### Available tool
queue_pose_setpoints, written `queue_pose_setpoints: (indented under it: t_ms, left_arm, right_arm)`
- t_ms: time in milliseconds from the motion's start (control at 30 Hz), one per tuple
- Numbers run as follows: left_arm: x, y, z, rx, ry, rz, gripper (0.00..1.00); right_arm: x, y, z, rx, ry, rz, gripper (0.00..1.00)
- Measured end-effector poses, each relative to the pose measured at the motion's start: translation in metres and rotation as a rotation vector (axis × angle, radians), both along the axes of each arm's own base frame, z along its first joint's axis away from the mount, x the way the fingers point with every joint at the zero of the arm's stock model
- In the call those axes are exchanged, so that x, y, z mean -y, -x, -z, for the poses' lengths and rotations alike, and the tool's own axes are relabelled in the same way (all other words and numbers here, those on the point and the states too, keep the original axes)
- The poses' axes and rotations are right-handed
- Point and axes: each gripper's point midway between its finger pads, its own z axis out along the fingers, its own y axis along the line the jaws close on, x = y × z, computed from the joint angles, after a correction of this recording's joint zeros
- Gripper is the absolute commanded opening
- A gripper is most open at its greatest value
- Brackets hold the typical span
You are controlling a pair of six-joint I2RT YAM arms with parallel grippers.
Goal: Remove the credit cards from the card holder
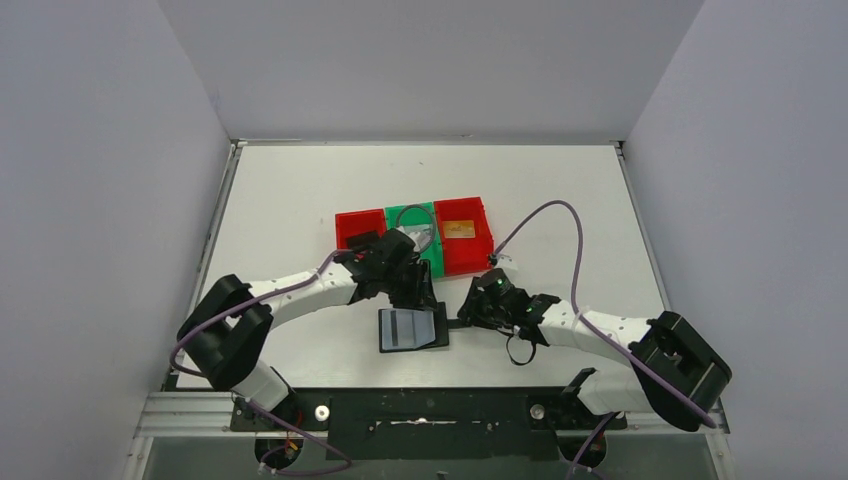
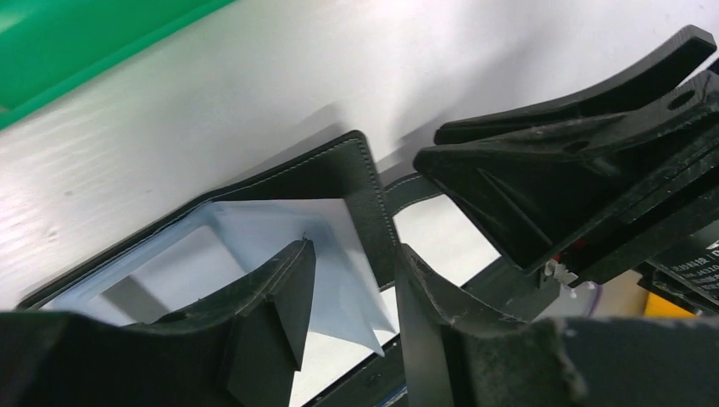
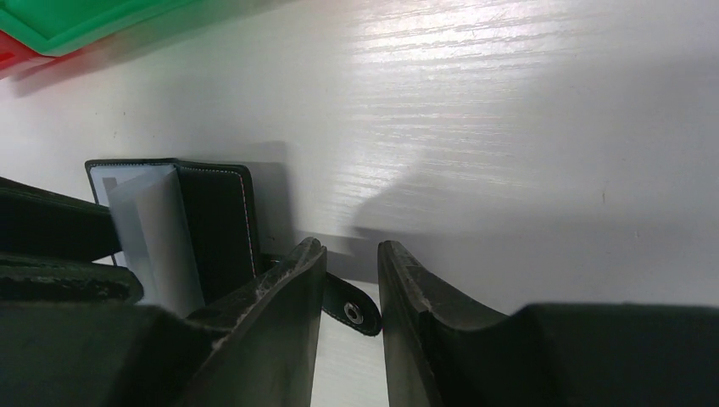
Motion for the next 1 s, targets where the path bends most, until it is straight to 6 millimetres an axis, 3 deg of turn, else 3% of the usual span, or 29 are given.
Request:
queue_pose_setpoints:
  t_ms: [200,600,1000]
  left_arm:
    - [0.017,0.009,0.011,-0.046,0.039,0.045,0.43]
    - [0.029,0.023,0.039,-0.088,0.001,0.085,0.48]
    - [0.031,0.018,0.034,-0.034,-0.024,0.079,0.47]
  right_arm:
    - [-0.001,-0.001,-0.004,0.010,-0.014,0.012,0.31]
    - [0.007,-0.013,-0.043,0.123,-0.072,0.080,0.30]
    - [0.015,-0.019,-0.079,0.229,-0.211,0.187,0.28]
